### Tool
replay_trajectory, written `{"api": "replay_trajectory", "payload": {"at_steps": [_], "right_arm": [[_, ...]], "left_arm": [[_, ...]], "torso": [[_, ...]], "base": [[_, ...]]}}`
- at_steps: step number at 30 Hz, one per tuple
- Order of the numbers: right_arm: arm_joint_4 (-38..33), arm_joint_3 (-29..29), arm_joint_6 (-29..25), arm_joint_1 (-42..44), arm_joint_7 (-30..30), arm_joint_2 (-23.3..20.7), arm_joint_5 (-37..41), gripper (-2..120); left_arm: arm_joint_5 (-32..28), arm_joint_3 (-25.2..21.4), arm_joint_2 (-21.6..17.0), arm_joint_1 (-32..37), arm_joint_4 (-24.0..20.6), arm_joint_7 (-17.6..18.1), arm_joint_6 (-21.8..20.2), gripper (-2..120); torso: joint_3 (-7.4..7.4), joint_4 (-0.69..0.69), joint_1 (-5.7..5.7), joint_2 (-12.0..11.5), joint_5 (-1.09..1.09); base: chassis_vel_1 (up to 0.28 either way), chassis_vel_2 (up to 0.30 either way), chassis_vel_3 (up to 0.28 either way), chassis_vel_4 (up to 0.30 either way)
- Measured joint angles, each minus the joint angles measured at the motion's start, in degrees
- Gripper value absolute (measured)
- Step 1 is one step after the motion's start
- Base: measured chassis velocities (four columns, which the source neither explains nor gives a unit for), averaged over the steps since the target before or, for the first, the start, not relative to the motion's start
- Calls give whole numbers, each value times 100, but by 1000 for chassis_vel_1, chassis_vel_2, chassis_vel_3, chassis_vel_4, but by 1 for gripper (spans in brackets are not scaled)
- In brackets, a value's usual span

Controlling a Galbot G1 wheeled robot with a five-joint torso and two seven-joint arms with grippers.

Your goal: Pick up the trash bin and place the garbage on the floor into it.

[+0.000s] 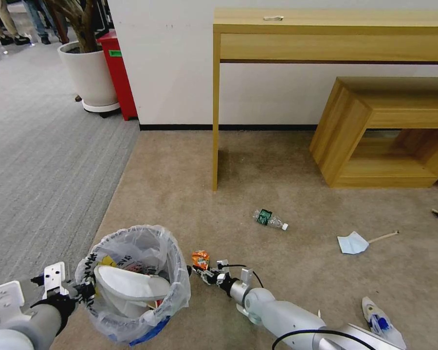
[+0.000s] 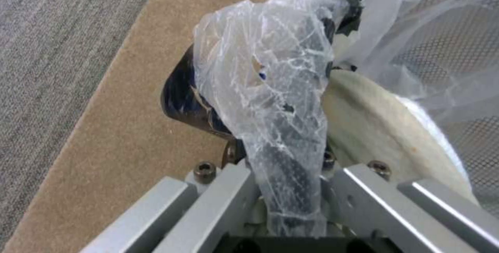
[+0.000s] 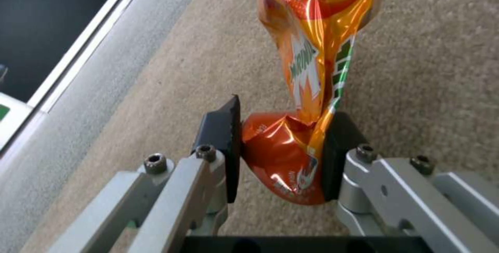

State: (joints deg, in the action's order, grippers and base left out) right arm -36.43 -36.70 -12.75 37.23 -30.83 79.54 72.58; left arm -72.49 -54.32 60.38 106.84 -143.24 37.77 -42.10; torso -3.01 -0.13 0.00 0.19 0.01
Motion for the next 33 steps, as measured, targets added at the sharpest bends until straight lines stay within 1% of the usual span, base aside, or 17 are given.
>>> {"api": "replay_trajectory", "payload": {"at_steps": [6,9,10,11,12,14,16,22,24,26,28,30,31,33], "right_arm": [[-62,-4,-89,-2,-76,-101,-42,26],[-408,-12,-189,31,-45,-284,-13,26],[-408,-12,-189,31,-45,-284,-13,26],[-708,-27,-232,50,3,-427,34,26],[-982,-43,-282,62,29,-575,72,25],[-1118,-50,-313,67,45,-662,95,25],[-1627,-54,-389,86,117,-979,156,25],[-1932,-51,-528,124,168,-1241,165,25],[-2135,-39,-572,142,185,-1455,168,25],[-2200,-39,-585,144,185,-1513,165,25],[-2440,-30,-634,157,196,-1710,165,25],[-2481,-26,-640,159,200,-1739,165,25],[-2727,3,-677,174,211,-1876,168,25],[-2921,39,-700,180,215,-1993,171,25]], "left_arm": [[0,28,-6,-23,0,-6,2,1],[-3,47,-49,-85,0,-8,2,1],[-3,47,-49,-85,0,-8,2,1],[-4,67,-67,-113,0,-9,3,1],[-4,84,-79,-128,0,-10,3,1],[-3,91,-84,-135,0,-10,2,1],[4,113,-94,-165,0,-12,2,1],[27,127,-110,-169,6,-28,1,1],[51,127,-120,-165,36,-32,-1,1],[60,127,-121,-162,43,-35,-2,1],[83,131,-121,-157,58,-48,-3,1],[90,136,-121,-157,63,-53,-3,1],[116,161,-121,-167,89,-73,-3,1],[133,185,-123,-177,116,-83,-4,1]], "torso": [[-2,-1,0,-1,-2],[-2,-3,0,-1,-4],[-2,-3,0,-1,-4],[-2,-1,0,-1,0],[-2,-1,0,-1,-1],[-2,-1,0,-1,-1],[-1,-1,0,-1,-1],[-1,0,0,-1,1],[-1,0,0,-1,-1],[-1,-1,0,-1,0],[-1,0,0,-1,0],[-1,0,0,-1,0],[-1,-1,0,-1,0],[-1,0,0,-1,0]], "base": [[0,0,0,0],[0,0,0,0],[0,0,0,0],[0,0,0,0],[0,0,0,0],[0,0,0,0],[0,0,0,0],[0,0,0,0],[0,0,0,0],[0,0,0,0],[0,0,0,0],[0,0,0,0],[0,0,0,0],[0,0,0,0]]}}
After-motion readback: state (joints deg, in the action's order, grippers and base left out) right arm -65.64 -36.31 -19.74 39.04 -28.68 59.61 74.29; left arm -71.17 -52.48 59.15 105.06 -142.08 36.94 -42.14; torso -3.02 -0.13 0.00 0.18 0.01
